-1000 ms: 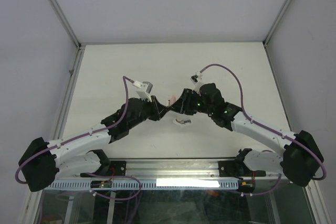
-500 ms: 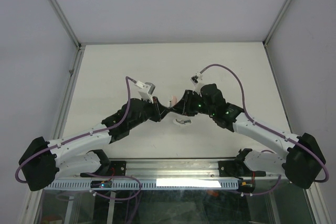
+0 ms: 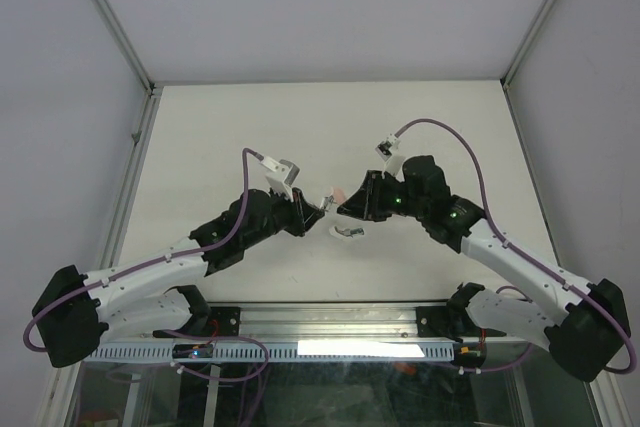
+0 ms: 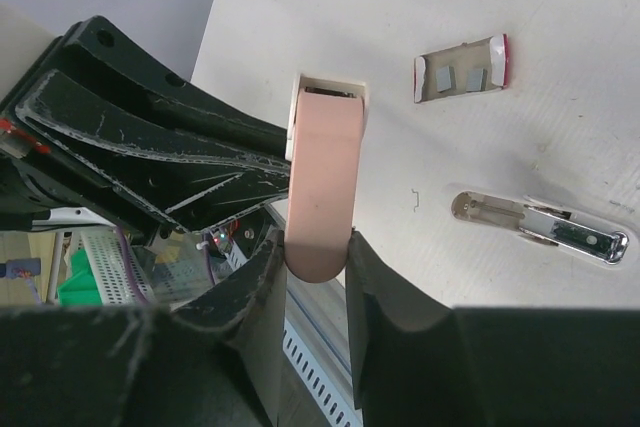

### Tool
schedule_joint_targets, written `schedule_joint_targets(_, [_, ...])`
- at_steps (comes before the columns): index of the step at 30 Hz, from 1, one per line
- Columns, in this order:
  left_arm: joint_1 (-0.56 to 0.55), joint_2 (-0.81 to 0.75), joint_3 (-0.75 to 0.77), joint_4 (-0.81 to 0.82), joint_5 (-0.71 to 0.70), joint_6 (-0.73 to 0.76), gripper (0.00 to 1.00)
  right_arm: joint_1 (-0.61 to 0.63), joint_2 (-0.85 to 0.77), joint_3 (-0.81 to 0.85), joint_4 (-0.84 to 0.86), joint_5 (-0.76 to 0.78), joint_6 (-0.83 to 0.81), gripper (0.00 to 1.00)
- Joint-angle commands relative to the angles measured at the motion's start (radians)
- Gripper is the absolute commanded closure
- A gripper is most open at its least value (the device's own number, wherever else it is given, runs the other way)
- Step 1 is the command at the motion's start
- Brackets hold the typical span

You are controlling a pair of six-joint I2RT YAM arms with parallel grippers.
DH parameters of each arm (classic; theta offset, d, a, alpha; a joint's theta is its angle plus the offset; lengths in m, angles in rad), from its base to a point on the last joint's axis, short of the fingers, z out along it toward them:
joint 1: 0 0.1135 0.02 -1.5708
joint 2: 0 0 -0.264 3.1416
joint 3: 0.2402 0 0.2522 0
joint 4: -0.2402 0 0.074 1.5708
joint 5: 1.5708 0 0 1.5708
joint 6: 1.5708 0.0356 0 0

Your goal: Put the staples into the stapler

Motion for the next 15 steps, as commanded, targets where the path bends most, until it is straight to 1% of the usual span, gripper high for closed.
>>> schedule_joint_targets(1, [0.01,-0.038,0.015,-0.037,-0.015,0.044,1.0,-0.045,-0.036,0.049,-0.046,-0.011,-0.066,1.0])
schedule_joint_targets(11, [0.01,-0.05,-0.003,-0.097,0.126,0.133,1.0,-0.078,-0.026,0.114,-0.196,-0.091,-0.18,1.0])
schedule_joint_targets(15, [0.007,-0.048,-0.001,-0.146,0.129,0.14,1.0,-0.098,-0.03,0.131,-0.256,-0.147,-0.205,1.0])
